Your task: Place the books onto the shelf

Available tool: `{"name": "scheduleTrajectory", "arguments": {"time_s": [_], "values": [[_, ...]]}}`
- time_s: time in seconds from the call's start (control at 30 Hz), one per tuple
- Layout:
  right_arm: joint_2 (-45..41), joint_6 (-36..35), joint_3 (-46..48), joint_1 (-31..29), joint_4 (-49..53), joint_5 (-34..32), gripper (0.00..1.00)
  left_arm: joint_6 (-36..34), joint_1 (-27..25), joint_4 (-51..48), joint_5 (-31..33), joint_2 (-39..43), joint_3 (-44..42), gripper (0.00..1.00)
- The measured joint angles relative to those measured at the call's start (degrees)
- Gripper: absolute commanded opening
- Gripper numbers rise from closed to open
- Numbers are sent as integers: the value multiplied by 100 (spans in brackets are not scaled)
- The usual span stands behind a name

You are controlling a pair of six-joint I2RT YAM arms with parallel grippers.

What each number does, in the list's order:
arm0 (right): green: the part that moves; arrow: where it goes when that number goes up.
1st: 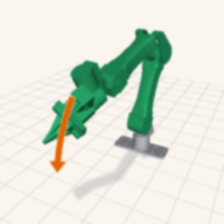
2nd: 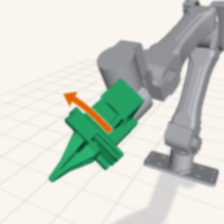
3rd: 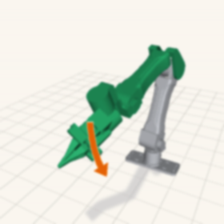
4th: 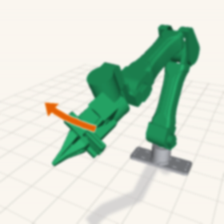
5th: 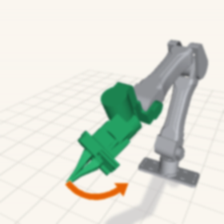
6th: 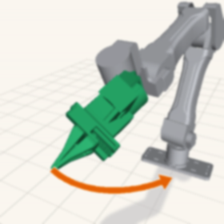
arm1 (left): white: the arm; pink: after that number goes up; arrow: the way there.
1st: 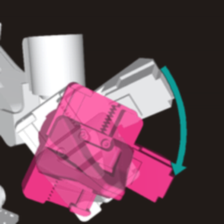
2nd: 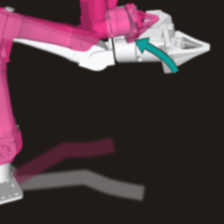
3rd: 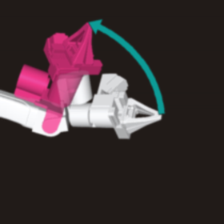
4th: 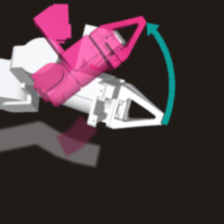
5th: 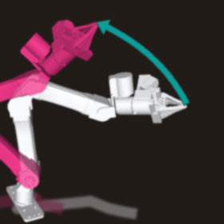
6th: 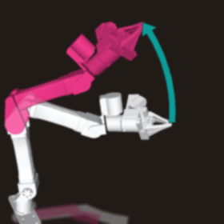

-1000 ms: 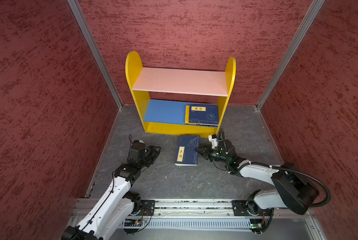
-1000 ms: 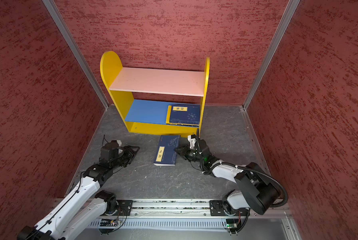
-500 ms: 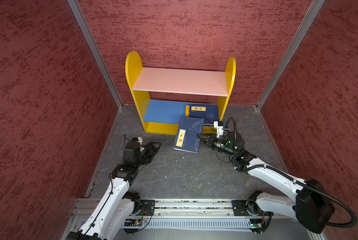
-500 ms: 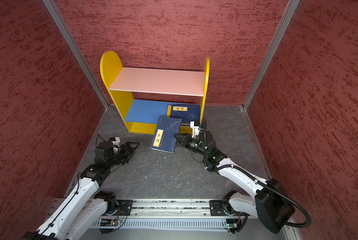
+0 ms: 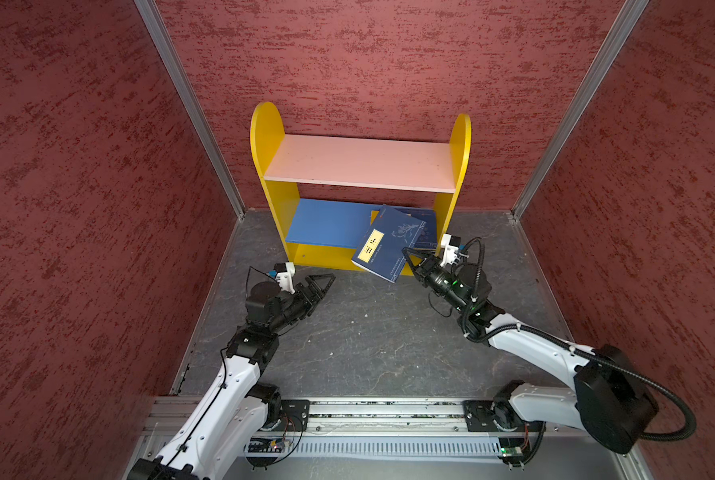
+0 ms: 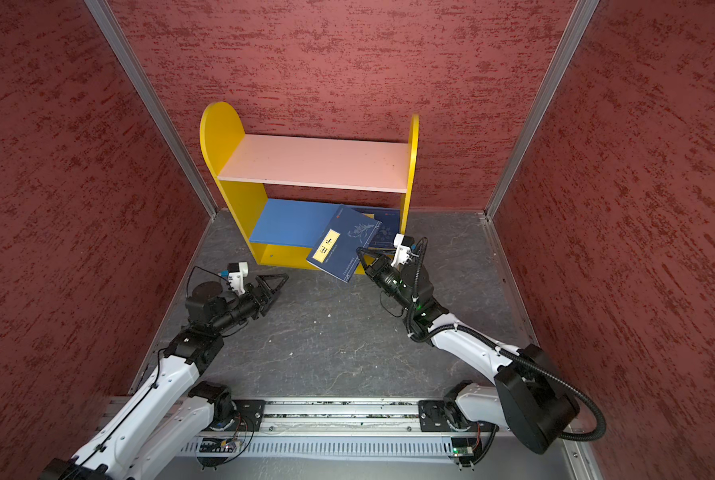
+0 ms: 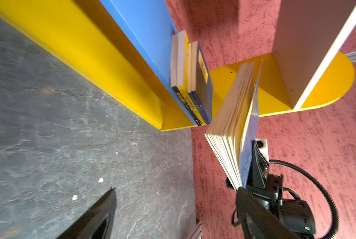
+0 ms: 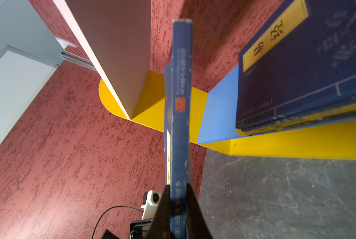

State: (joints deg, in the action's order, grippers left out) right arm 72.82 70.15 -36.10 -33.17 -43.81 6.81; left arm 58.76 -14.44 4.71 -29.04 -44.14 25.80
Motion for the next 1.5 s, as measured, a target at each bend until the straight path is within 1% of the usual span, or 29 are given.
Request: {"name": "scheduleTrajectory", "arguments": {"time_s": [0.17,0.27,0.47,0.57,0.7,0.9,1.0,1.3,1.43,1.5], "values": [[205,278,0,2,-592,-315,3,186,-599,1154,-114,-817,15,89],[334,417,0,2,-785,-444,3,232,-846,1657,-184,-1357,192,87],[492,621,0,2,-990,-616,3,249,-1049,2616,-367,-2092,857,87],[566,695,0,0,-1084,-647,3,275,-1134,2968,-420,-2387,1060,86],[654,780,-2,2,-1150,-671,3,407,-1228,3331,-444,-2809,1141,82],[682,857,-2,2,-1255,-715,3,575,-1366,3528,-446,-3342,1362,74],[684,887,-2,2,-1311,-728,3,656,-1443,3683,-444,-3545,1513,65],[881,984,-7,2,-1550,-772,3,1110,-1543,4369,-356,-4013,1613,34],[1014,1025,-15,2,-1624,-772,4,1191,-1550,4463,-315,-4028,1637,22],[1038,1064,-17,2,-1659,-772,5,1193,-1545,4415,-317,-4028,1705,19]]}}
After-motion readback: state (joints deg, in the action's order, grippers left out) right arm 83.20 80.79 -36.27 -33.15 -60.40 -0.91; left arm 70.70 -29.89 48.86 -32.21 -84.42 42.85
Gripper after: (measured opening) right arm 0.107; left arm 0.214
